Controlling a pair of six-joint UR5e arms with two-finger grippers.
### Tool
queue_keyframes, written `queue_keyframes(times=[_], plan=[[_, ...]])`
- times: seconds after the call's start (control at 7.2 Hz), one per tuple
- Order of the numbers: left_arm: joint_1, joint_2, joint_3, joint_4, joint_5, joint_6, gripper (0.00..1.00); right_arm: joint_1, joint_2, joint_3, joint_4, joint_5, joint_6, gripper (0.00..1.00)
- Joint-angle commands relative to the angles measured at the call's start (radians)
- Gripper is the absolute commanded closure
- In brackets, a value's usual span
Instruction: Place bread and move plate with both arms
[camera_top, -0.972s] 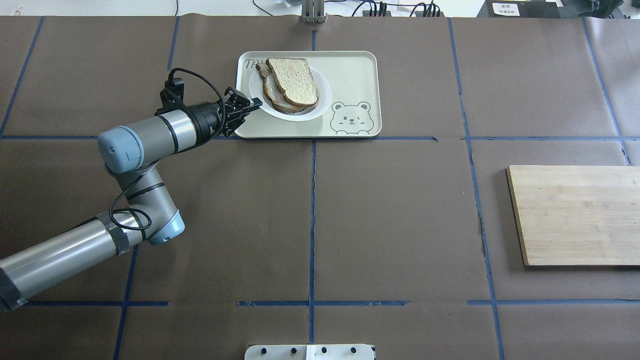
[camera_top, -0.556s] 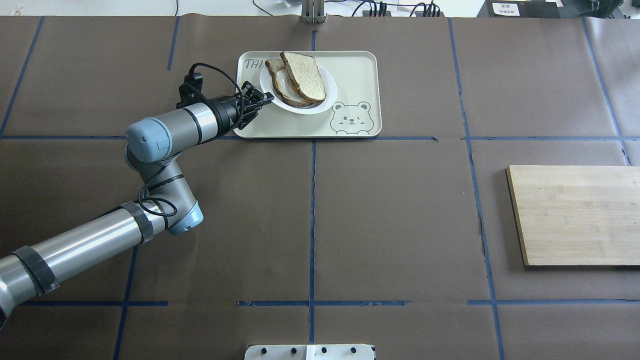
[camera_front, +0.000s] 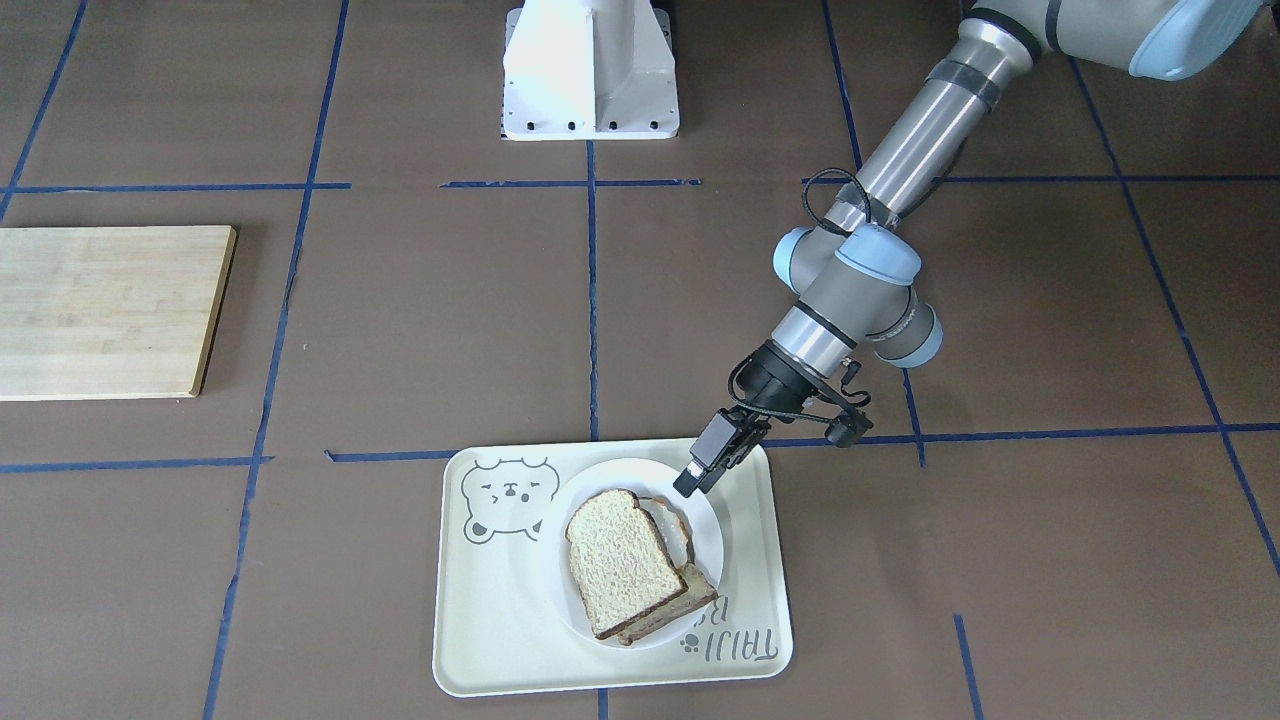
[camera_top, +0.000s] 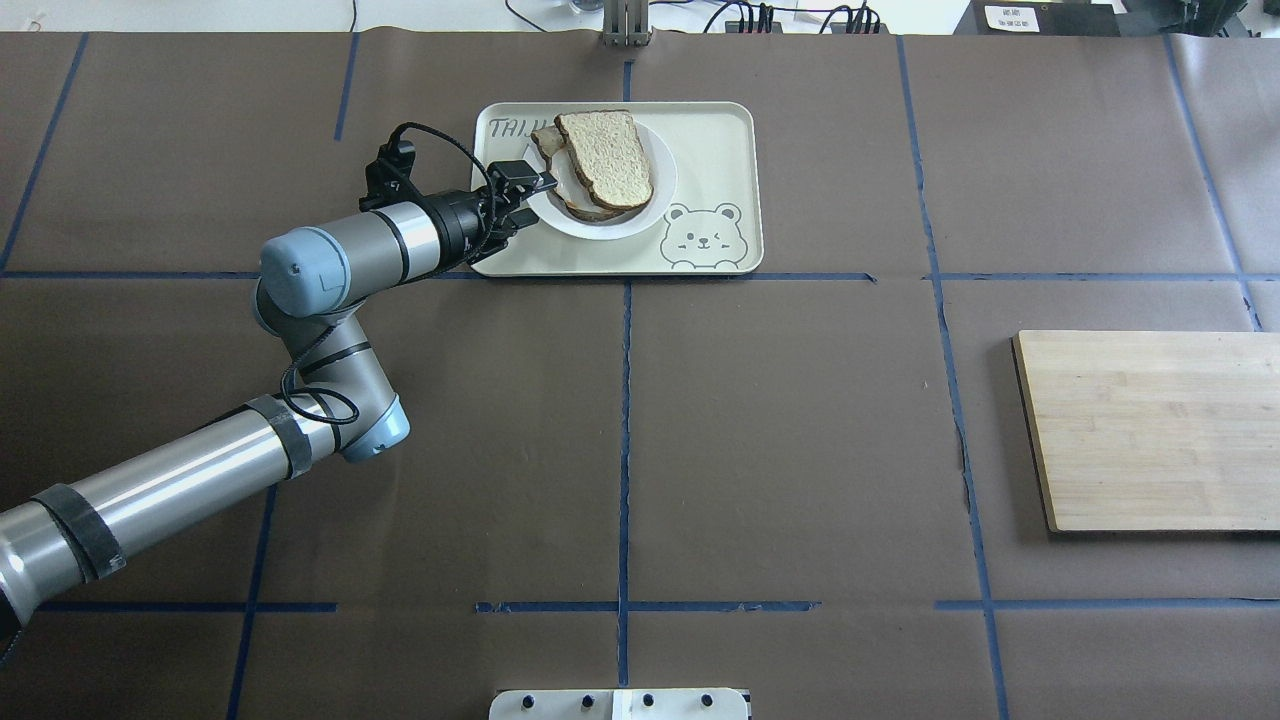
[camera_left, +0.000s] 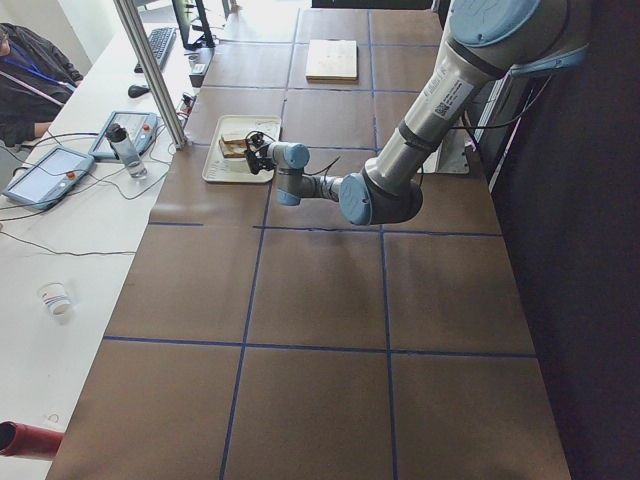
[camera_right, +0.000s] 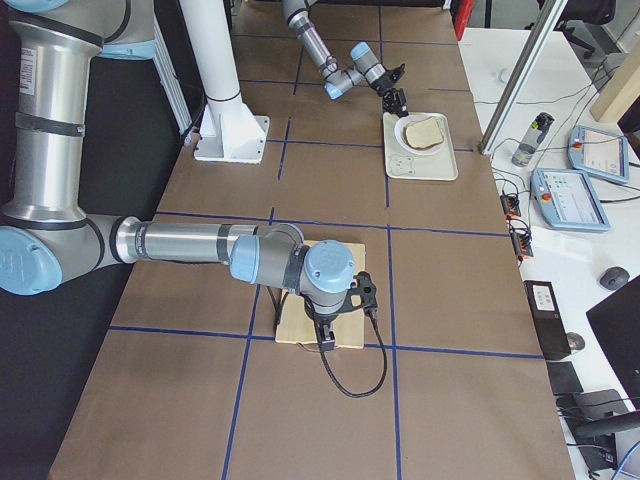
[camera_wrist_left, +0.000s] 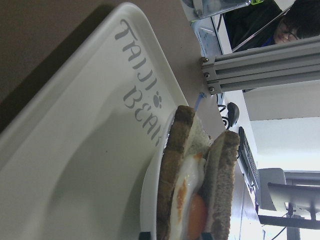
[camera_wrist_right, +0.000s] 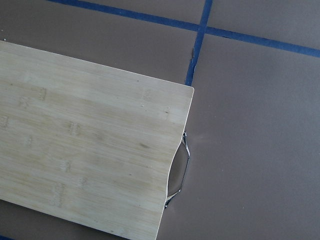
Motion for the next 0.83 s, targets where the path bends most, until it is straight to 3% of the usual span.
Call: queue_keyframes(times=[0.0,0.42,0.69], plan=[[-0.077,0.069,-0.136,0.158,-0.179,0.048,0.0,0.0,0.001,0.0,0.0,0.005,0.0,0.0],[-0.161,0.213,-0.514,0.708,-0.382,0.441,0.0,0.0,0.001,0.0,0.0,0.005,0.0,0.0],[-0.276,0.296,-0.687,1.006,-0.506,0.777,0.0,0.0,0.001,0.0,0.0,0.005,0.0,0.0]])
